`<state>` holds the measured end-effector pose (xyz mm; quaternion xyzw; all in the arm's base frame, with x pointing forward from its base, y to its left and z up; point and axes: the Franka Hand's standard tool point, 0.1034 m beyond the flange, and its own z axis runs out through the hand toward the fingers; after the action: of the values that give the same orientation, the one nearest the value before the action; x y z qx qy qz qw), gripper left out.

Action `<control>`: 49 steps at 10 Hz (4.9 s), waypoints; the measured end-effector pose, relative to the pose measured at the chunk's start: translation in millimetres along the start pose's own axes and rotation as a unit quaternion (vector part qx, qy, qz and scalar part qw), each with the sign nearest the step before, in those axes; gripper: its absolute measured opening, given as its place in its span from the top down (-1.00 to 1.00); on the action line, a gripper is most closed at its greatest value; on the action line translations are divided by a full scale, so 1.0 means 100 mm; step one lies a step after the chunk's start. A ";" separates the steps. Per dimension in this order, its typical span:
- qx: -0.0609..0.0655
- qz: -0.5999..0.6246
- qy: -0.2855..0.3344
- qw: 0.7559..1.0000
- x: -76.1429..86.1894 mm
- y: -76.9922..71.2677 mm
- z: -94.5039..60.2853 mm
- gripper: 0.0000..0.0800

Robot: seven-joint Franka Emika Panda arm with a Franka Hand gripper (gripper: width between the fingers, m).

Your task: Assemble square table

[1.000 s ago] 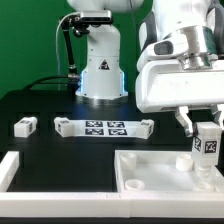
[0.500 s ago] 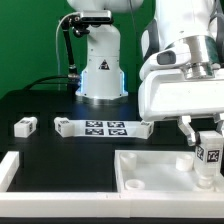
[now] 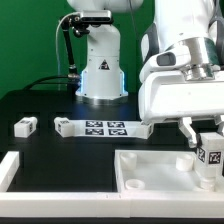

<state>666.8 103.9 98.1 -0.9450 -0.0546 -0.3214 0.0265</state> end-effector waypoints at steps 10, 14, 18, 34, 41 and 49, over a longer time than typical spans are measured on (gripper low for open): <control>-0.001 -0.002 -0.009 1.000 -0.06 0.04 -0.06 0.27; 0.000 -0.003 -0.012 1.000 -0.09 0.02 0.00 0.27; 0.000 -0.003 -0.011 1.000 -0.15 0.01 0.11 0.27; 0.006 -0.014 -0.056 0.998 0.12 0.05 0.16 -0.62; 0.014 -0.010 -0.116 0.993 -0.04 0.01 0.22 -0.62; 0.033 0.014 -0.299 0.954 -0.03 -0.01 0.17 -0.62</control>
Offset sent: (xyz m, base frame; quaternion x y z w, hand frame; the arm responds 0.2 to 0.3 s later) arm -0.0176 -0.0014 -0.0038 0.0288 -0.0588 0.0316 0.9974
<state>674.2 106.4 83.1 -0.9971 -0.0574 -0.0218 0.0446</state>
